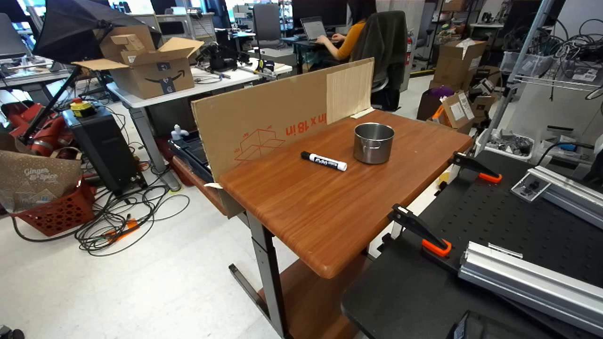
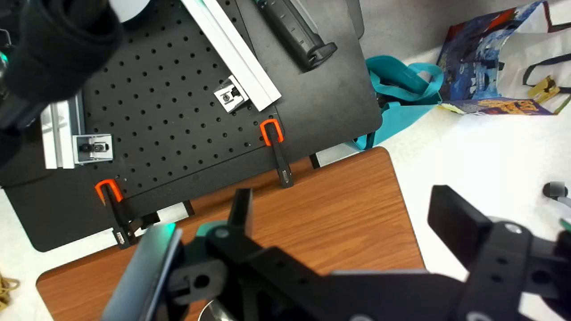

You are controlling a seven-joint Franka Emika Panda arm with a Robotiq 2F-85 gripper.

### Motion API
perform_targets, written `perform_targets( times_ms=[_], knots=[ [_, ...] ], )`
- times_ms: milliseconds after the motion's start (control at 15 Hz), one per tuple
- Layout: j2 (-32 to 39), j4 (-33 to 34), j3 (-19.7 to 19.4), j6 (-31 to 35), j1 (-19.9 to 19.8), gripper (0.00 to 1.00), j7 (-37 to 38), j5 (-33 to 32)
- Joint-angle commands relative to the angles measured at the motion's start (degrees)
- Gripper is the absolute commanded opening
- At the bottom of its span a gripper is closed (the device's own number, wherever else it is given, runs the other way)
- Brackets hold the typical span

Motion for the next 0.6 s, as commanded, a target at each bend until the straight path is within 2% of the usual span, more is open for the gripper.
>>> perform_targets(
  times_ms=[0, 267, 533],
  knots=[
    [1.4, 0.5, 0.2, 2.2, -0.8, 1.0, -1.2, -0.4],
    [6.4, 1.7, 0.7, 8.3, -1.6, 1.0, -2.3, -3.1],
    [15.0, 4.4, 0.5, 16.8, -1.8, 1.0, -3.5, -7.9]
  ],
)
